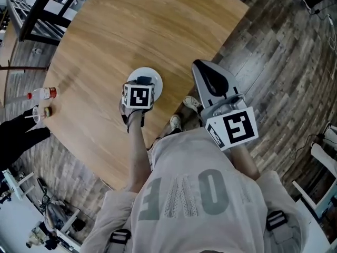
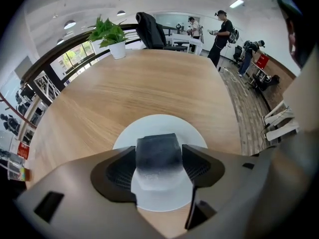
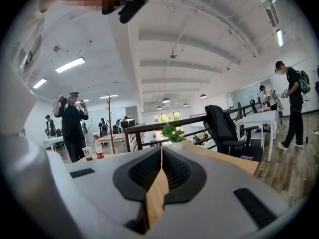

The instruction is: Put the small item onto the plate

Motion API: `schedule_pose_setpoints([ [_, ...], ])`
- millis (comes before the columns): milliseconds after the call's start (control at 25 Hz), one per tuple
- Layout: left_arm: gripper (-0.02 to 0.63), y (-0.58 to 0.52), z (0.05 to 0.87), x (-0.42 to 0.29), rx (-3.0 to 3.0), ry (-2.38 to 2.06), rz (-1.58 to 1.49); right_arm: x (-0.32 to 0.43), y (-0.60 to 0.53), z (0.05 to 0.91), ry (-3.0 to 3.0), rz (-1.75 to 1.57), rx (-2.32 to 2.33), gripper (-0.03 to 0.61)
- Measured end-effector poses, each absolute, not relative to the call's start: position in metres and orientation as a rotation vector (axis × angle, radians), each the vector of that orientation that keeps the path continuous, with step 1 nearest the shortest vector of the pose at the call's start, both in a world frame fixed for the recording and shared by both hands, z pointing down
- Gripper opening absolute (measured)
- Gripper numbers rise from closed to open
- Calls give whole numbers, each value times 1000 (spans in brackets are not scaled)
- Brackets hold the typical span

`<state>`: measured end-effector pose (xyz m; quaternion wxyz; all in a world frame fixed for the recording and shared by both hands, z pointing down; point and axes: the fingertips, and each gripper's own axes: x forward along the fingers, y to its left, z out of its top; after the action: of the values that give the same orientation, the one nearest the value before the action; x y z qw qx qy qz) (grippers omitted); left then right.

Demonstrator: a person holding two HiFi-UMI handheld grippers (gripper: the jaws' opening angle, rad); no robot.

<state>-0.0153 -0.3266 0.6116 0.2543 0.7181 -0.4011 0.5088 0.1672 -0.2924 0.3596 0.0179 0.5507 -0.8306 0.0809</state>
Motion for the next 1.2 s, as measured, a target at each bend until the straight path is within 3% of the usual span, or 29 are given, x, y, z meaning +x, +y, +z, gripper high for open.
schedule_pose_setpoints([
  [720, 298, -334, 590, -8, 2054, -1161, 1242, 159, -298, 358, -2606, 258, 1674, 18],
  [960, 298, -342, 523, -9, 2164, -1311, 940, 144, -297, 345, -2664, 204, 1614, 18],
  [1200, 271, -355, 387, -31, 2381, -1604, 258, 117, -306, 308, -2769, 42, 1516, 18],
])
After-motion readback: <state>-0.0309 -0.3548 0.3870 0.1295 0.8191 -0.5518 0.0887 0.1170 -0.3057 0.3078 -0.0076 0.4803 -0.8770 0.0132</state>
